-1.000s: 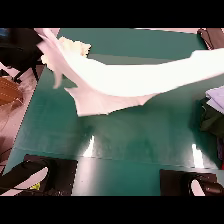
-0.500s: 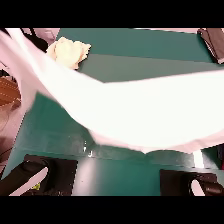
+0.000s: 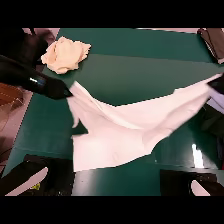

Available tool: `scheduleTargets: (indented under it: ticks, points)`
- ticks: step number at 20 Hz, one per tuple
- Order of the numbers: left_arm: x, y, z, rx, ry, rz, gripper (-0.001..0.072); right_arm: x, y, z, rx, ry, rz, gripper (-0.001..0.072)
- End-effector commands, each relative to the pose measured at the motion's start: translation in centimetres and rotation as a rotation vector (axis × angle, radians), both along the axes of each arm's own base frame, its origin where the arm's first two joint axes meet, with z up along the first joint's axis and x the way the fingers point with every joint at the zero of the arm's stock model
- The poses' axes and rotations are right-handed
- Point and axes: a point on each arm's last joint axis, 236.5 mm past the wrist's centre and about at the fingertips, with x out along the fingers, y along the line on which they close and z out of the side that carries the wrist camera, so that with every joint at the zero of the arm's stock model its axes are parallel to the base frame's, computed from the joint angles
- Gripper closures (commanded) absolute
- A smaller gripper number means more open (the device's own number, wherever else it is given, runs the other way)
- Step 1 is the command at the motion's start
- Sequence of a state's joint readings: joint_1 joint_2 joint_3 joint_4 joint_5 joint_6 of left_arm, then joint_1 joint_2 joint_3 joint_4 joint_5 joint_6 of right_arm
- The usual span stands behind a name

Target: Fold the shirts.

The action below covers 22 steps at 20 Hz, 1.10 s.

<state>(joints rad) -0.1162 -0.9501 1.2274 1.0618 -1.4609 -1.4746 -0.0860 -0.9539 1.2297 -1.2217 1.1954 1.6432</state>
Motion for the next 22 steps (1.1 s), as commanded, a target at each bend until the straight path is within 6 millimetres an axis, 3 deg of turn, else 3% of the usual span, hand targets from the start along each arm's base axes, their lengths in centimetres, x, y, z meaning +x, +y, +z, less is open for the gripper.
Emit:
scheduleTargets:
  ticks: [1,5,7,9,10,11,12,13,14,15,16,18,21,22]
  points:
    - [3.0,-0.2,-10.6,-0.028,0.037,0.096,0.0685,6.3,-0.2,-9.3,0.017,0.066,-0.055,0.0696]
    - [8.3,1.4,-16.1,0.017,-0.02,0.209,0.0685,11.8,-0.1,-16.6,0.095,0.188,-0.131,0.0696]
    - [10.2,2.0,-18.8,0.035,-0.016,0.257,0.0685,13.7,0.2,-19.0,0.124,0.241,-0.144,0.0696]
    - [10.5,2.5,-21.6,0.069,0.023,0.265,0.0685,14.9,1.3,-20.2,0.181,0.285,-0.134,0.0694]
    - [10.6,3.4,-22.6,0.106,0.033,0.285,0.0685,15.2,1.6,-20.1,0.2,0.295,-0.128,0.0662]
    - [10.9,4.5,-22.8,0.147,0.02,0.309,0.0684,15.3,1.6,-19.5,0.204,0.297,-0.106,0.0449]
    - [11.4,5.7,-22.5,0.181,0.001,0.332,0.0683,14.9,1.2,-18.5,0.193,0.297,-0.077,0.0265]
    - [11.7,6.4,-22.0,0.191,-0.008,0.327,0.0674,14.0,0.8,-17.1,0.182,0.294,-0.048,0.0189]
    - [11.9,6.9,-21.4,0.192,-0.002,0.325,0.0381,12.8,0.3,-15.8,0.176,0.285,-0.039,0.018]
    - [11.7,7.5,-20.9,0.189,0.03,0.327,0.0142,11.5,-0.5,-14.5,0.174,0.267,-0.052,0.0138]
    - [11.1,8.0,-20.2,0.181,0.082,0.323,0.0083,10.1,-1.3,-13.4,0.172,0.244,-0.073,0.0122]
    - [10.9,9.6,-17.8,0.172,0.115,0.325,0.0083,7.1,-1.4,-13.2,0.2,0.246,-0.06,0.0122]
    - [13.9,13.3,-12.1,0.121,-0.061,0.435,0.008,3.4,-0.5,-15.5,0.28,0.302,-0.046,0.0125]
    - [14.5,14.5,-11.8,0.129,-0.092,0.45,0.0081,2.5,0.1,-16.5,0.299,0.327,-0.038,0.0125]
